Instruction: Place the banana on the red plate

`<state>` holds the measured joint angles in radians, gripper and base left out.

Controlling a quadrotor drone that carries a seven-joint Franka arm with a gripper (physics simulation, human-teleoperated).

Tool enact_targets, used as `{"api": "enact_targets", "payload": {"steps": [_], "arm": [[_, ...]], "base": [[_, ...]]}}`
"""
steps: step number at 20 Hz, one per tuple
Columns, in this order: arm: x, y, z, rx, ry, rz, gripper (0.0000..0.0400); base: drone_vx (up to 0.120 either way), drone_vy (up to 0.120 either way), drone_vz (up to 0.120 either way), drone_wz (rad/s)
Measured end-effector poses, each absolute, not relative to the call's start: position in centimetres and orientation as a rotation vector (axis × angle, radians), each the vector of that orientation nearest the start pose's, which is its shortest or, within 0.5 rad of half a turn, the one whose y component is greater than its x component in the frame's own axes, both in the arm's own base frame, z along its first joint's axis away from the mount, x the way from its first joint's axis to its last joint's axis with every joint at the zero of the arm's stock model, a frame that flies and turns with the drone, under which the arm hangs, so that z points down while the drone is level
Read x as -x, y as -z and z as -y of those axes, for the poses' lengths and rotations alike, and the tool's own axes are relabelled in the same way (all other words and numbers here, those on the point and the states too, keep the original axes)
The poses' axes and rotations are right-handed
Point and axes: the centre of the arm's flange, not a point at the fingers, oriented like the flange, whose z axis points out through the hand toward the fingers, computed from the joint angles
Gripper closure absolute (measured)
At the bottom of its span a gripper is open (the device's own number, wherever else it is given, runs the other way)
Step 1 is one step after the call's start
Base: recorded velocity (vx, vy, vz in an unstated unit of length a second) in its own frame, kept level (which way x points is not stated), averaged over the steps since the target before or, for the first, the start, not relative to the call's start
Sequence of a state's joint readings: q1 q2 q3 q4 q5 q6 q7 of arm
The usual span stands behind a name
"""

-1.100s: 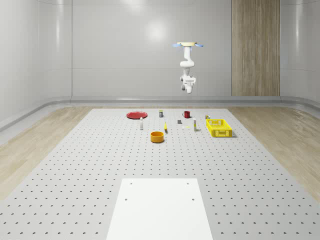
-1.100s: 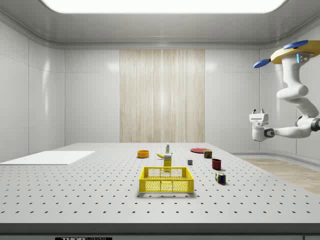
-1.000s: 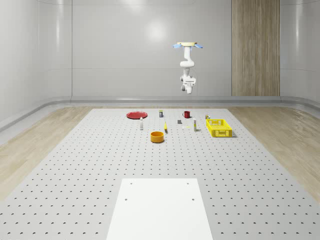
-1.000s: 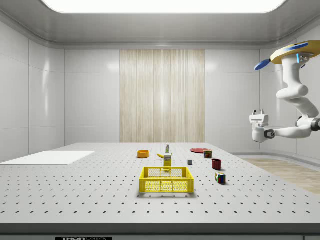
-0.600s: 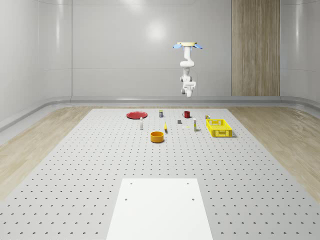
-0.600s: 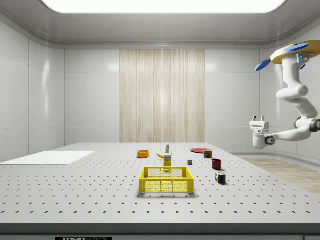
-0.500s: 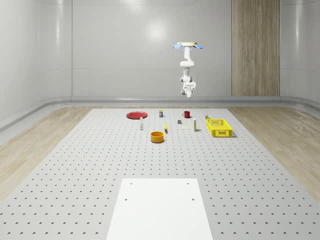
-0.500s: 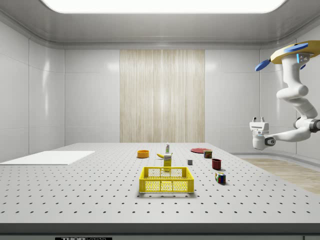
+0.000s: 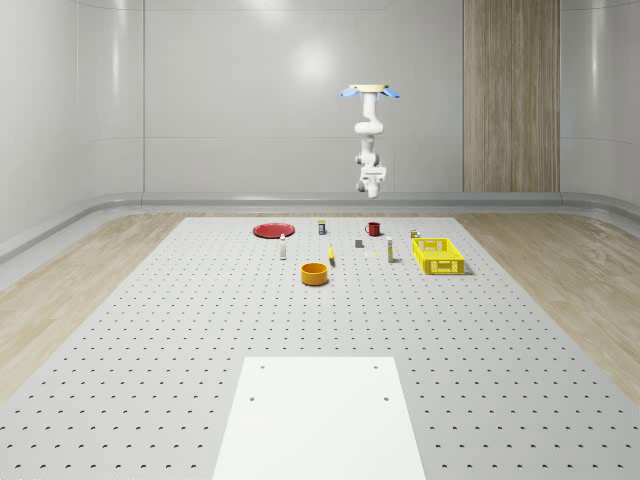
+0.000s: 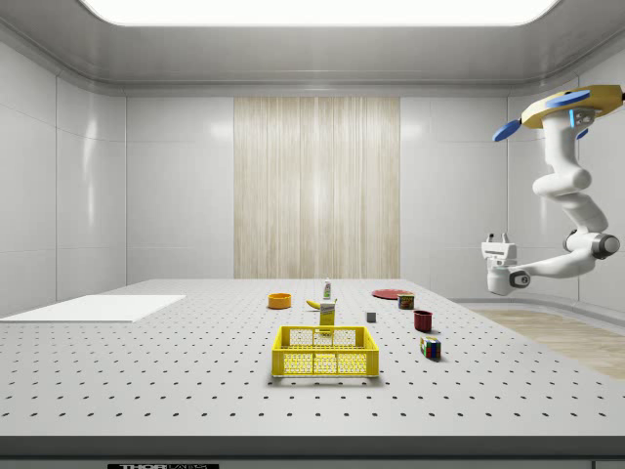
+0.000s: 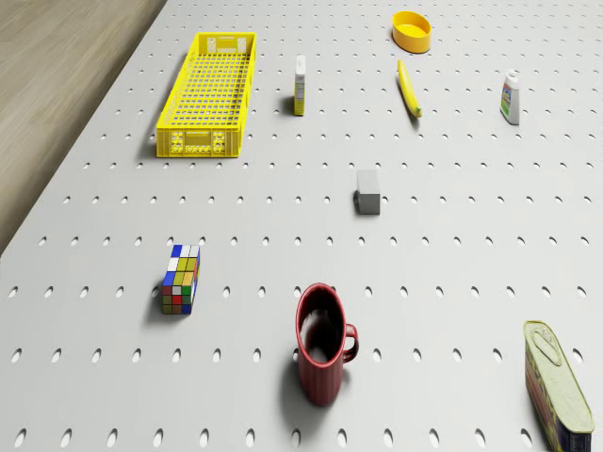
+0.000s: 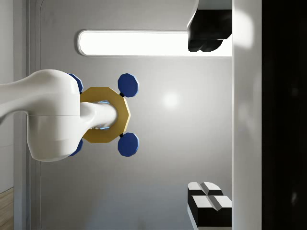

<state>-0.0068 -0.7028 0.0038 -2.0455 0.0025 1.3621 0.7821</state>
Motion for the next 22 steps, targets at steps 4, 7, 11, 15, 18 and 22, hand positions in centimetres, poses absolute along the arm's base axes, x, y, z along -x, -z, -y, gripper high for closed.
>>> {"api": "enact_targets", "payload": {"steps": [4, 7, 11, 15, 18, 22], "arm": [[-30.4, -69.06, 0.0, 2.895, 0.033, -1.199, 0.0], [-30.38, -69.1, 0.0, 2.894, 0.036, -1.199, 0.0], [-30.36, -69.12, -0.01, 2.893, 0.041, -1.198, 0.0], [-30.33, -69.13, -0.02, 2.893, 0.046, -1.198, 0.0], [-30.3, -69.13, -0.03, 2.893, 0.05, -1.198, 0.0], [-30.27, -69.13, -0.06, 2.894, 0.056, -1.199, 0.0]], "base": [[0.0, -0.12, 0.0, 0.0], [0.0, -0.12, 0.0, 0.0], [0.0, -0.12, 0.0, 0.0], [0.0, -0.12, 0.0, 0.0], [0.0, -0.12, 0.0, 0.0], [0.0, -0.12, 0.0, 0.0]]}}
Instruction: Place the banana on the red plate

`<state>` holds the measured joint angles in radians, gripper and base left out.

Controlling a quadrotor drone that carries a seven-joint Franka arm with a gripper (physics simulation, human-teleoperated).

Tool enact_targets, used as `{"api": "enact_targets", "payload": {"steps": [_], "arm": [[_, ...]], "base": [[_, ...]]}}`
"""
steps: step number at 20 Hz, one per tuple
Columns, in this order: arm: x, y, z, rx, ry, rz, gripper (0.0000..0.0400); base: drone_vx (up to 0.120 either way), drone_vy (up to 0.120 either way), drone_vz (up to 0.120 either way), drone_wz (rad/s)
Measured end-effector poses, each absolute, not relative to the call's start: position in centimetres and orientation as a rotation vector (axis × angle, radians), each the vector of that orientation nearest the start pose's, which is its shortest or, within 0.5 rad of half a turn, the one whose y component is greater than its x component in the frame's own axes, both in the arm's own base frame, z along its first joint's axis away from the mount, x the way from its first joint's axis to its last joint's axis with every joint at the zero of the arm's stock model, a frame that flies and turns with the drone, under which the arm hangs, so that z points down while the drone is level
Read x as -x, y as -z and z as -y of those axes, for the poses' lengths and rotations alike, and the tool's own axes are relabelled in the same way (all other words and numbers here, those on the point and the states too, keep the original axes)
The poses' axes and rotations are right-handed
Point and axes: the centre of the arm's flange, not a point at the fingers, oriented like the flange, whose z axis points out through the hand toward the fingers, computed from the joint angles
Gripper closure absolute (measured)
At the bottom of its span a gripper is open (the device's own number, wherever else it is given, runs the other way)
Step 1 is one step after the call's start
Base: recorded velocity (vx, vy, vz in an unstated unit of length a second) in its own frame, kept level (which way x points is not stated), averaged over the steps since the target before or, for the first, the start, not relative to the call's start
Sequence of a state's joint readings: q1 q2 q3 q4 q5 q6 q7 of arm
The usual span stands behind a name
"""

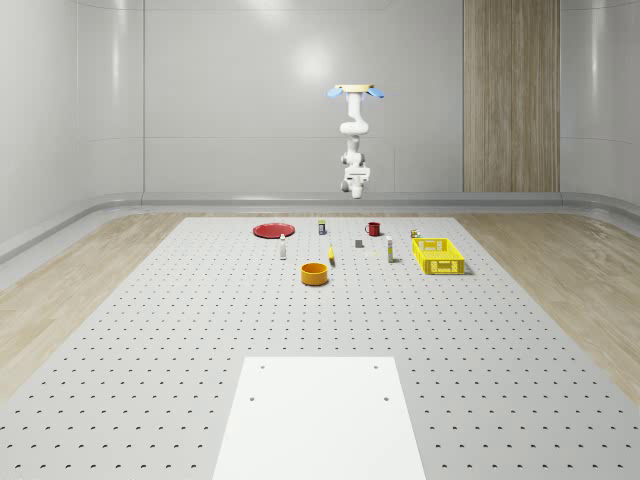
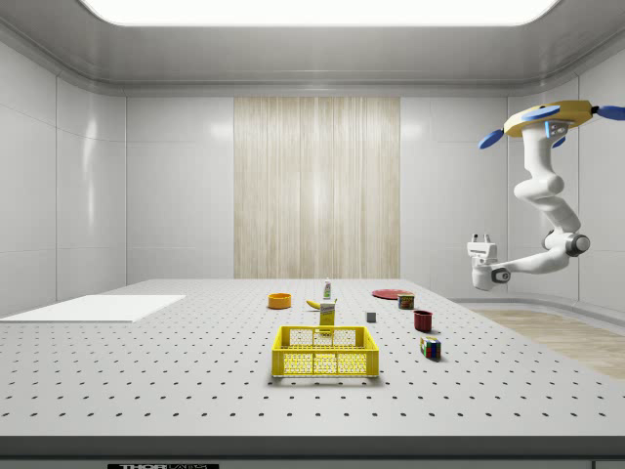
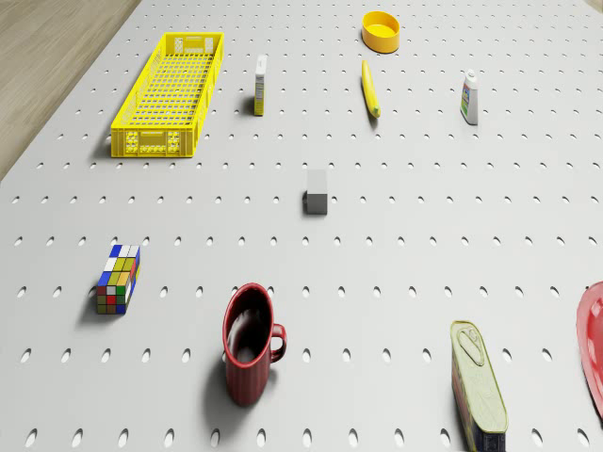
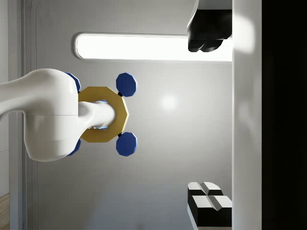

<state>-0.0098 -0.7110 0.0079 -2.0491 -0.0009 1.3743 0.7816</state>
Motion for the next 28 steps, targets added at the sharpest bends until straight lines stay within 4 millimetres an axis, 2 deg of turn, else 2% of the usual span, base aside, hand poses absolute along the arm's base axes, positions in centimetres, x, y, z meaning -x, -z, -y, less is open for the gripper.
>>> {"api": "enact_targets", "payload": {"steps": [12, 19, 24, 28], "arm": [[-30.2, -69.1, -0.5, 2.925, 0.095, -1.212, 0.0], [-30.1, -69.0, -1.5, 3.011, 0.172, -1.249, 0.0], [-30.1, -68.5, -3.5, 3.172, 0.322, -1.317, 0.0], [-30.1, -66.9, -6.3, 3.416, 0.598, -1.423, 0.0]], "base": [[0.11, -0.12, 0.0, 0.0], [0.12, -0.12, 0.0, 0.0], [0.12, -0.12, 0.0, 0.0], [0.12, -0.11, -0.03, 0.0]]}}
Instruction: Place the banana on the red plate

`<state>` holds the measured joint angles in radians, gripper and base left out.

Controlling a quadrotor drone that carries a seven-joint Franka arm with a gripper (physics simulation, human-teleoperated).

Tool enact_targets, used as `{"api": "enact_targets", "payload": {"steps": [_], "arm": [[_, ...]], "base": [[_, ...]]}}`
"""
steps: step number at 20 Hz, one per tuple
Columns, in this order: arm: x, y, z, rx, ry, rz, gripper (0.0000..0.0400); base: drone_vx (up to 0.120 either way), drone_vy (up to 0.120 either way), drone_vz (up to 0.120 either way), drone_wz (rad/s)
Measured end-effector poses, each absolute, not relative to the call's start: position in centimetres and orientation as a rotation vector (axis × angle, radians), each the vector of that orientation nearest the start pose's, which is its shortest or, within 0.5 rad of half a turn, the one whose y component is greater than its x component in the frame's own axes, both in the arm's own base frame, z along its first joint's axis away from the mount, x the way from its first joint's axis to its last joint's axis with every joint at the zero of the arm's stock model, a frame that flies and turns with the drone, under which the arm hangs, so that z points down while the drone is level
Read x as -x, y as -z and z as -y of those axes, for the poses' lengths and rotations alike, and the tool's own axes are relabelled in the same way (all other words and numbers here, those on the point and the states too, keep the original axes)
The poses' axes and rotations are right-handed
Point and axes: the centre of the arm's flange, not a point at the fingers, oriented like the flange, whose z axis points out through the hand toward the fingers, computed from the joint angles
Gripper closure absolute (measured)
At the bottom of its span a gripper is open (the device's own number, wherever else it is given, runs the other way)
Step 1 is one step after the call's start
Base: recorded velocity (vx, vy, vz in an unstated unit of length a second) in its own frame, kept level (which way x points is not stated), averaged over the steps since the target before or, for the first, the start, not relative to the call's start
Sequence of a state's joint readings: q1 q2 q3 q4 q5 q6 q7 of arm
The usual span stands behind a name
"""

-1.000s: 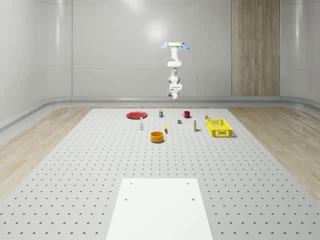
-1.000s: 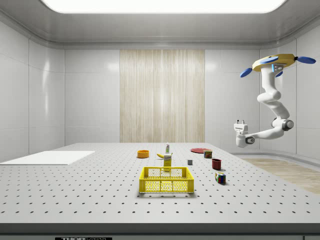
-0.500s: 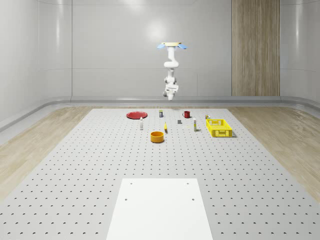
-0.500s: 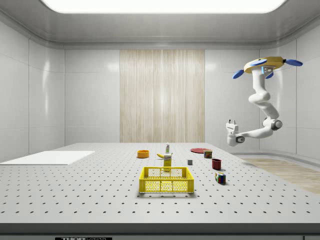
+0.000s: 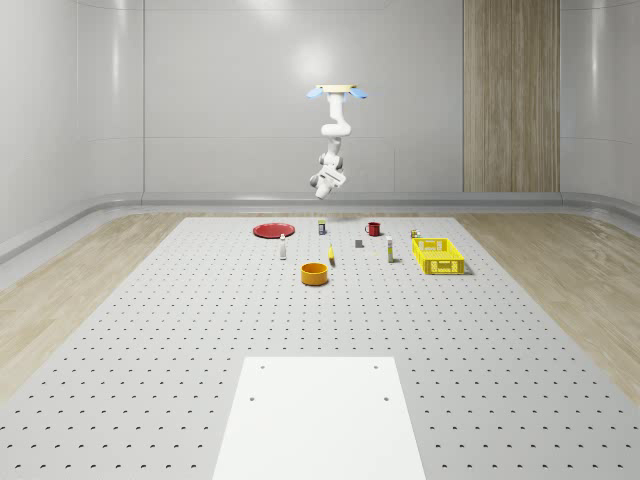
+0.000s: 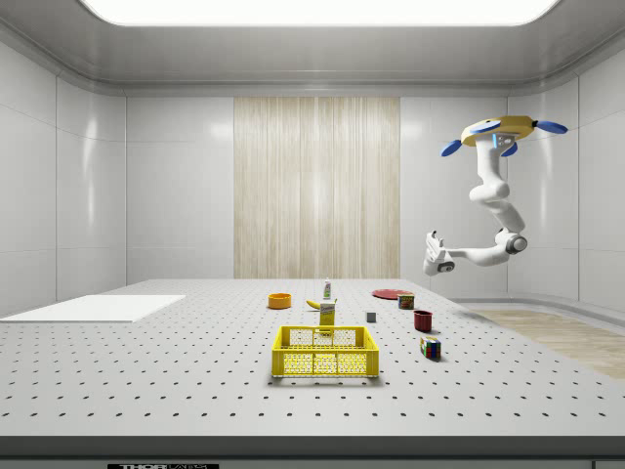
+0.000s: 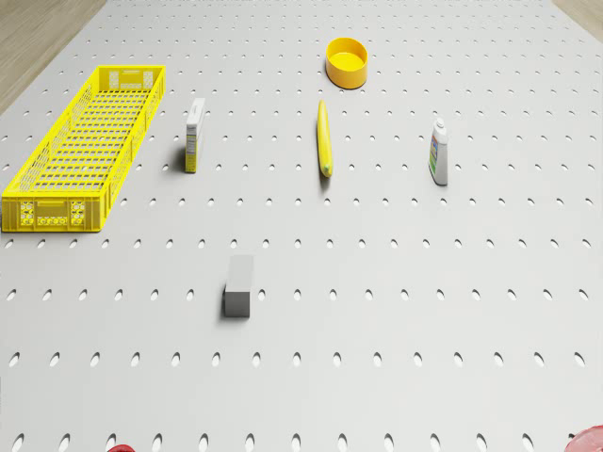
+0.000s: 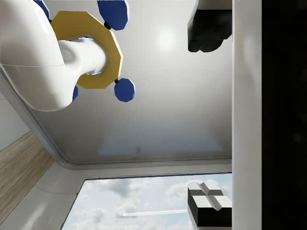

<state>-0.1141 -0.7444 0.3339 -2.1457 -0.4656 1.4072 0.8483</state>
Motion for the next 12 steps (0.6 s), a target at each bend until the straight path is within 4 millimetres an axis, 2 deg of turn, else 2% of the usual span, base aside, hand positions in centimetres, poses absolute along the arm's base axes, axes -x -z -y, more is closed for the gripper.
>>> {"api": "enact_targets", "payload": {"steps": [3, 6, 9, 12], "arm": [[-30.2, -63.9, -8.7, -1.952, -0.535, 0.816, 0.0], [-30.4, -59.1, -9.9, -1.488, -0.656, 0.627, 0.0], [-30.5, -54.3, -8.6, -1.01, -0.736, 0.432, 0.0], [-30.6, -51.3, -6.1, -0.628, -0.772, 0.275, 0.0]], "base": [[0.12, 0.0, -0.12, 0.0], [0.12, 0.0, -0.12, 0.0], [0.12, 0.0, -0.12, 0.0], [0.12, 0.0, -0.12, 0.0]]}}
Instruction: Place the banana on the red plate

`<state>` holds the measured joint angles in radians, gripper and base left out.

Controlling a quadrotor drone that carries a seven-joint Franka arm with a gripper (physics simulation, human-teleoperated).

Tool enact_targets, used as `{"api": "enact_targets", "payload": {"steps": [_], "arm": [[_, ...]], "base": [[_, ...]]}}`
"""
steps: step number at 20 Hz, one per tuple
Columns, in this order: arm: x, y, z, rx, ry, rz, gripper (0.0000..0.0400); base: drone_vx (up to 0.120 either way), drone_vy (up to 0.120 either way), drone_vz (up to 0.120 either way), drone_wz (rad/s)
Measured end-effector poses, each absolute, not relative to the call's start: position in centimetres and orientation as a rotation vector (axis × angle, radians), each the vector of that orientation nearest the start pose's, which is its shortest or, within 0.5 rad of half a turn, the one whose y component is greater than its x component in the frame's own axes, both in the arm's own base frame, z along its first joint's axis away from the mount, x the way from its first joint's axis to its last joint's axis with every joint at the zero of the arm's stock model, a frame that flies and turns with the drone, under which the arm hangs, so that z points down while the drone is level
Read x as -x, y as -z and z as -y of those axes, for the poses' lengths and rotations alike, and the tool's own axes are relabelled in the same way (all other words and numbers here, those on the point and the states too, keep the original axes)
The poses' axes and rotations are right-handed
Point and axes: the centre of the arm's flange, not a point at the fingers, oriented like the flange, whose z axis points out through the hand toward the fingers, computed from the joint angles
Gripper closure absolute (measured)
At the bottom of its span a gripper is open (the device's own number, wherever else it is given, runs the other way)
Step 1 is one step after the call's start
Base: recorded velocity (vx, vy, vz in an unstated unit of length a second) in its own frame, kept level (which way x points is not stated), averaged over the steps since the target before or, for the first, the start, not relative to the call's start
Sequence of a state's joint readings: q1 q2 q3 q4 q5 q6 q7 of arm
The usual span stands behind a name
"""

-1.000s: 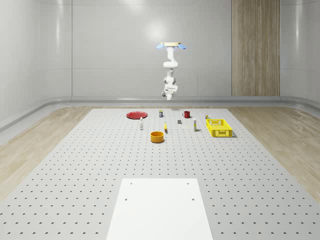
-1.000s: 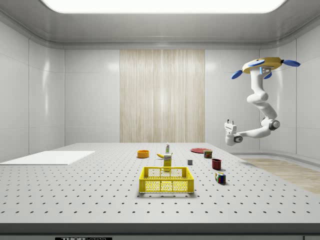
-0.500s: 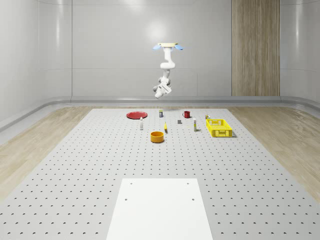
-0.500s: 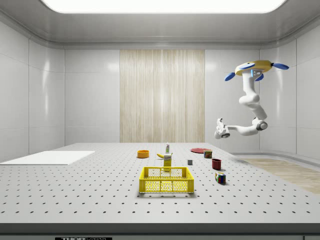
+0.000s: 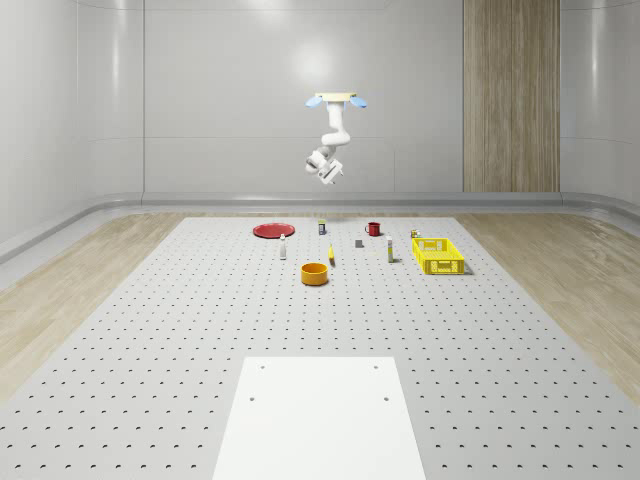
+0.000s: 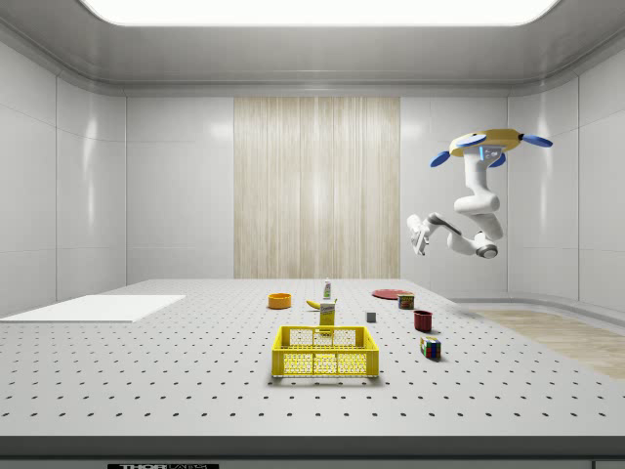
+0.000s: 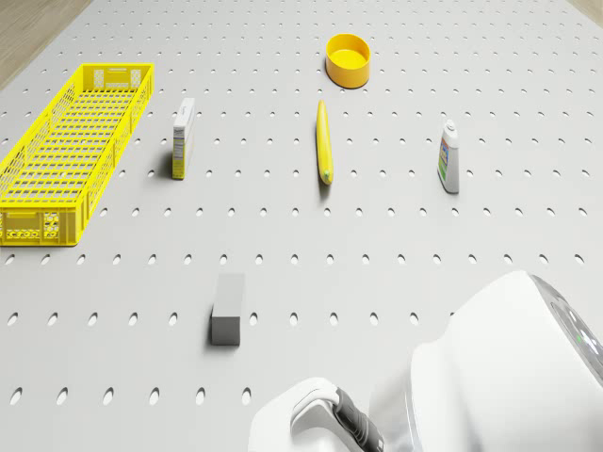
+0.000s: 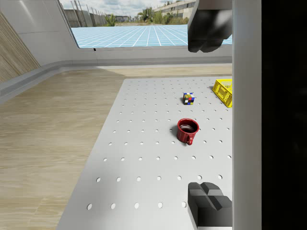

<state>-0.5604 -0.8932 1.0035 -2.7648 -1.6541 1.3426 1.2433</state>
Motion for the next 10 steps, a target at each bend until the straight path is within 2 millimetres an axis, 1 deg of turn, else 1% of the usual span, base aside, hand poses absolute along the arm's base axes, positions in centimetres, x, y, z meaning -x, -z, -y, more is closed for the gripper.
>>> {"api": "enact_targets", "payload": {"steps": [2, 4, 7, 10], "arm": [[-30.7, -50.3, -4.5, -0.446, -0.781, 0.198, 0.0], [-30.7, -49.7, -3.2, -0.313, -0.785, 0.141, 0.0], [-30.7, -49.3, -1.9, -0.183, -0.786, 0.084, 0.0], [-30.7, -49.2, -1.1, -0.106, -0.786, 0.05, 0.0]], "base": [[0.12, 0.0, -0.12, 0.0], [0.12, 0.0, -0.12, 0.0], [0.12, 0.0, -0.12, 0.0], [0.12, 0.0, -0.12, 0.0]]}}
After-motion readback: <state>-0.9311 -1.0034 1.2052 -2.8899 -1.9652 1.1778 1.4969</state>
